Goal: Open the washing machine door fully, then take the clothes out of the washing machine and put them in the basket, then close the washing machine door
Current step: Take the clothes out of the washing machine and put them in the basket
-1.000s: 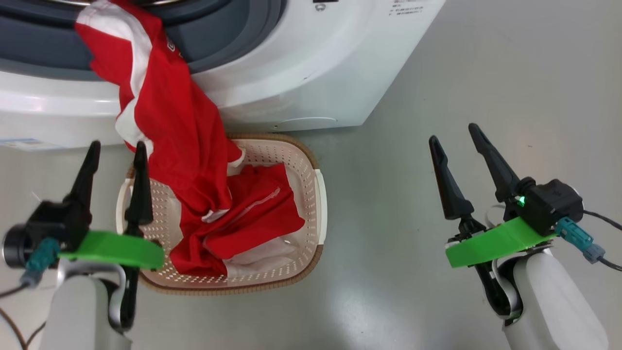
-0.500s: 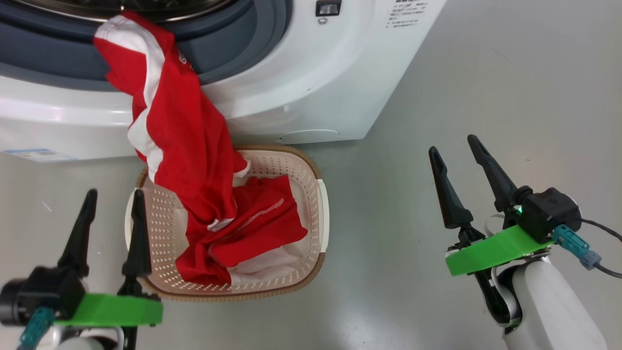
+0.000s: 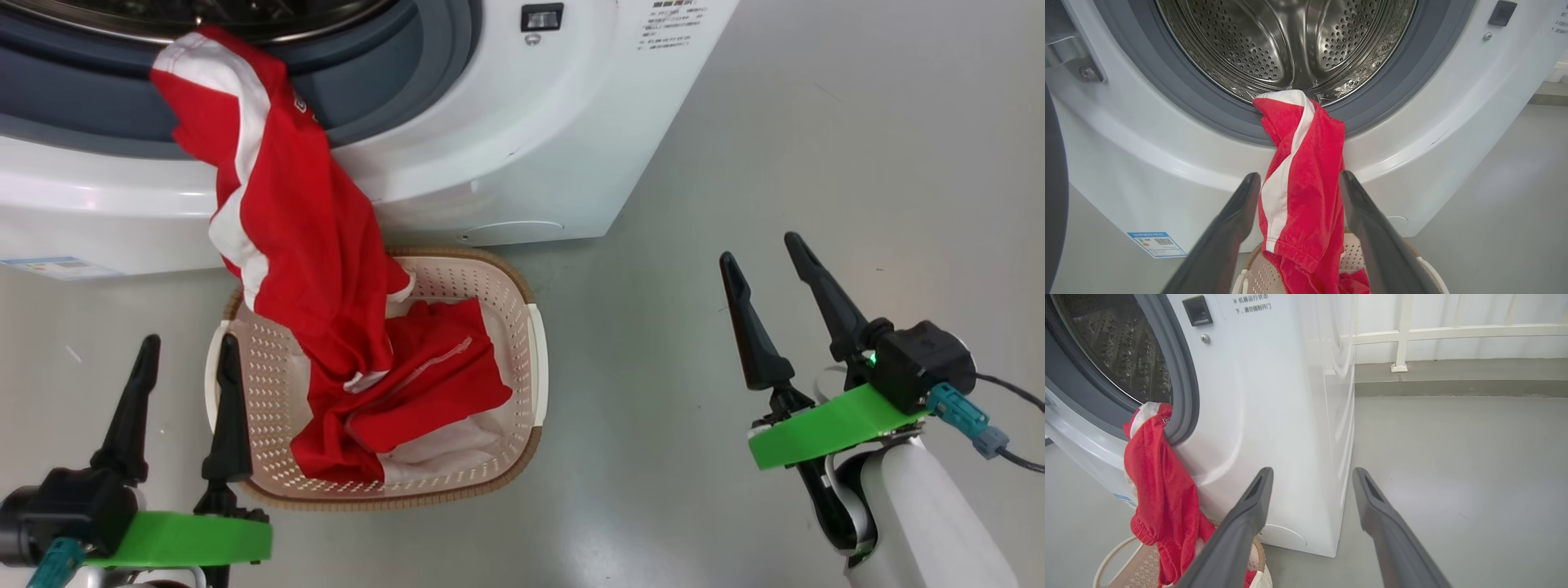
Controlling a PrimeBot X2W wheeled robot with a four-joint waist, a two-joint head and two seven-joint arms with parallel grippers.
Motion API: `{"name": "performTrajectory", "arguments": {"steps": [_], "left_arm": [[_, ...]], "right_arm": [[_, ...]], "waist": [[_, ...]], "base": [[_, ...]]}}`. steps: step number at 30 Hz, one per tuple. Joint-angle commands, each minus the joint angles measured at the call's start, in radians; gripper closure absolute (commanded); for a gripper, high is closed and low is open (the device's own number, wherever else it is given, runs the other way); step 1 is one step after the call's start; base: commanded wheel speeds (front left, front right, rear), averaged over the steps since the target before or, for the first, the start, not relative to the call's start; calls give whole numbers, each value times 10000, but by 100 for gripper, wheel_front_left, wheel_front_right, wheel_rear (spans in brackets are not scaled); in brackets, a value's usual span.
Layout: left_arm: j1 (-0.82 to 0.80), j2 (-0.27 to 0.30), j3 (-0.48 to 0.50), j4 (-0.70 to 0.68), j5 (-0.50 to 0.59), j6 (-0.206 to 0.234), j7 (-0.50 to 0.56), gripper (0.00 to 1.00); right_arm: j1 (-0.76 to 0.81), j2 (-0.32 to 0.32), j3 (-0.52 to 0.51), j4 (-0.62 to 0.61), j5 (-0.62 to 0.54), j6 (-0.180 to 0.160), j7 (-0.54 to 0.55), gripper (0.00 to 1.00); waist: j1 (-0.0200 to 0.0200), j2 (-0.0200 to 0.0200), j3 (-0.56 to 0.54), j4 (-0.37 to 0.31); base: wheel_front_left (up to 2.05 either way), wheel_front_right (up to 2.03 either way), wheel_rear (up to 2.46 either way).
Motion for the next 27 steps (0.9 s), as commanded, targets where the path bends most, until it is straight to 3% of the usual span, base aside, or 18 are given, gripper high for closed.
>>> {"name": "performTrajectory", "arguments": {"steps": [1,12,27], "left_arm": [[138,87,284,-206,-176,-53,-49,0],[-1354,171,-256,673,-575,-53,-49,0],[-4651,839,-473,4261,-309,-54,-49,0]], "right_arm": [[273,43,236,-244,-104,62,-65,0],[123,43,237,-254,-66,62,-65,0],[-154,43,363,-333,158,62,-65,0]], "waist": [[0,-1,17,1],[0,-1,301,28],[0,-1,811,-339]], "base": [[0,0,0],[0,0,0],[0,0,0]]}}
